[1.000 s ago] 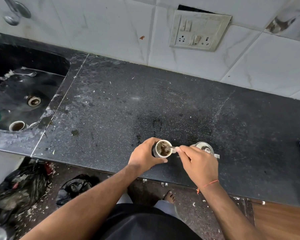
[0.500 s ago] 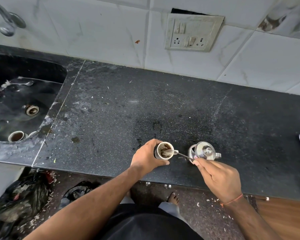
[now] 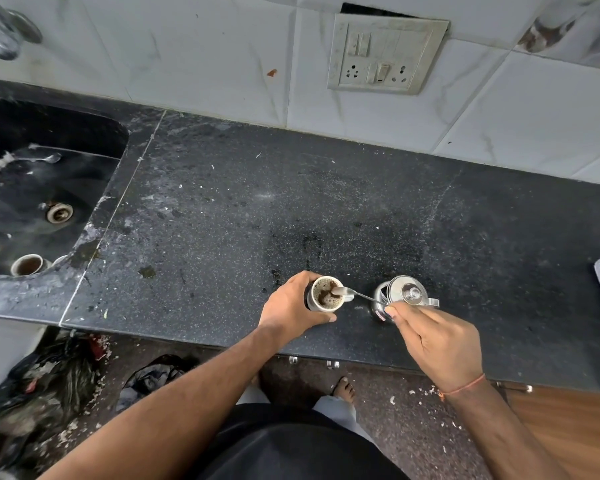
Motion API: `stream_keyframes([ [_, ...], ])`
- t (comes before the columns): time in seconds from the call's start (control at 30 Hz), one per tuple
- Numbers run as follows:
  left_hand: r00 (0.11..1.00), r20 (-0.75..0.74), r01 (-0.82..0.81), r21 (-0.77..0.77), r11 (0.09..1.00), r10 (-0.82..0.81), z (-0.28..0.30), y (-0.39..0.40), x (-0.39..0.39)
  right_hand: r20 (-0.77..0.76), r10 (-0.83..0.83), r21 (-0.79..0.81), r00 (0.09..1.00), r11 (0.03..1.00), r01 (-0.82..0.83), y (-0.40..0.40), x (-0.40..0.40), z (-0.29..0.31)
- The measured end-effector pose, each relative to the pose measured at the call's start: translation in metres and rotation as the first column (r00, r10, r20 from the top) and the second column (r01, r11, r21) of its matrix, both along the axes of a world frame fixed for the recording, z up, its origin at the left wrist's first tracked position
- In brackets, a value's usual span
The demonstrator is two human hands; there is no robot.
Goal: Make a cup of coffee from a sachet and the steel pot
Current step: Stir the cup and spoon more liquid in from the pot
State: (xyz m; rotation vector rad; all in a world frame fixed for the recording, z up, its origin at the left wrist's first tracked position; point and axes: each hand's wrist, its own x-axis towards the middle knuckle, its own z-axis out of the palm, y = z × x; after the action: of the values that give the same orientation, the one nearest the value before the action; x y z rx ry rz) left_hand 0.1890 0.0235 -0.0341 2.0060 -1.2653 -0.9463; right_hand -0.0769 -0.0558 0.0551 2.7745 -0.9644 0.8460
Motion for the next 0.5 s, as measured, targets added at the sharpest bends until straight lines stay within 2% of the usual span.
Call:
stream_keyframes([
  [0.5,1.0,0.001,-0.001,0.004,1.0,0.001,0.0029,0.0009,0.0007,0.011,-0.019,0.047,1.0,0.999,0.019,-0.0002,0.0006,-0.0011],
])
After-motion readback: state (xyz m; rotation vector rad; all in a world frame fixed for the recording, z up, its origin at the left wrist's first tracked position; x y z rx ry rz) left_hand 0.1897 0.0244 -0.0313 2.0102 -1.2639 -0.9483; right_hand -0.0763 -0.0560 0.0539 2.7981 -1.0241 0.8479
